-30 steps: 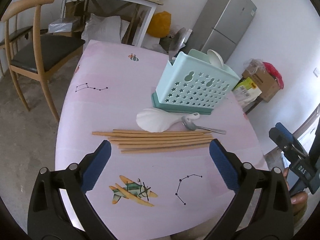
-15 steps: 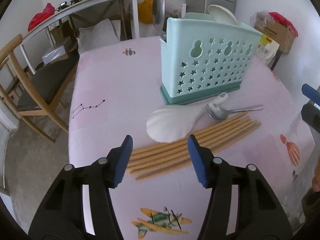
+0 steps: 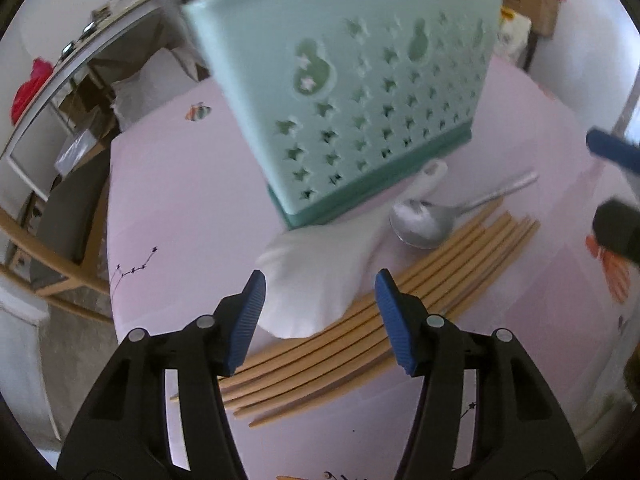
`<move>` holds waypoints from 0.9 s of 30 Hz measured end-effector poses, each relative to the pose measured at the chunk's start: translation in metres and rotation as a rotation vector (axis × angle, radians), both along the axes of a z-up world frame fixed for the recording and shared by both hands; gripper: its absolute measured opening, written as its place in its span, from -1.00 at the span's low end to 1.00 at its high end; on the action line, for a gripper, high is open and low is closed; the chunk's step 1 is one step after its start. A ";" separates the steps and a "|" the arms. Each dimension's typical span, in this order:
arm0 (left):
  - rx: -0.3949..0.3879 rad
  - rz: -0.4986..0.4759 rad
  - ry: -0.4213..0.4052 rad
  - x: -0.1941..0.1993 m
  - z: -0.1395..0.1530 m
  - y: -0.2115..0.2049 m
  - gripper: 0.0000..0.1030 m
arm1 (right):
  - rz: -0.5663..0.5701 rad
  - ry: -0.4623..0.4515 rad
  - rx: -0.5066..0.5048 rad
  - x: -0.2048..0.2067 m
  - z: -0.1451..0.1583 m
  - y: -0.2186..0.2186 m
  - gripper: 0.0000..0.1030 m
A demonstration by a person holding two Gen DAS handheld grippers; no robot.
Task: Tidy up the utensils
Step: 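Move the right gripper to the steel spoon and close on its bowl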
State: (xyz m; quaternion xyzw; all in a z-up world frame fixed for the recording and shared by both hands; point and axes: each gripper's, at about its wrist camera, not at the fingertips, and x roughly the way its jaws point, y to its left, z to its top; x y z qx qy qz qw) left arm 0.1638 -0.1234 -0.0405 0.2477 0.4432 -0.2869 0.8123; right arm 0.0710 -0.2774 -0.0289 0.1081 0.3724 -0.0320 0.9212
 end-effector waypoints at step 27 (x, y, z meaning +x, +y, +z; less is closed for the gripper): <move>0.150 -0.167 -0.349 -0.038 0.005 -0.012 -0.49 | -0.012 0.013 0.031 0.001 -0.009 -0.006 0.88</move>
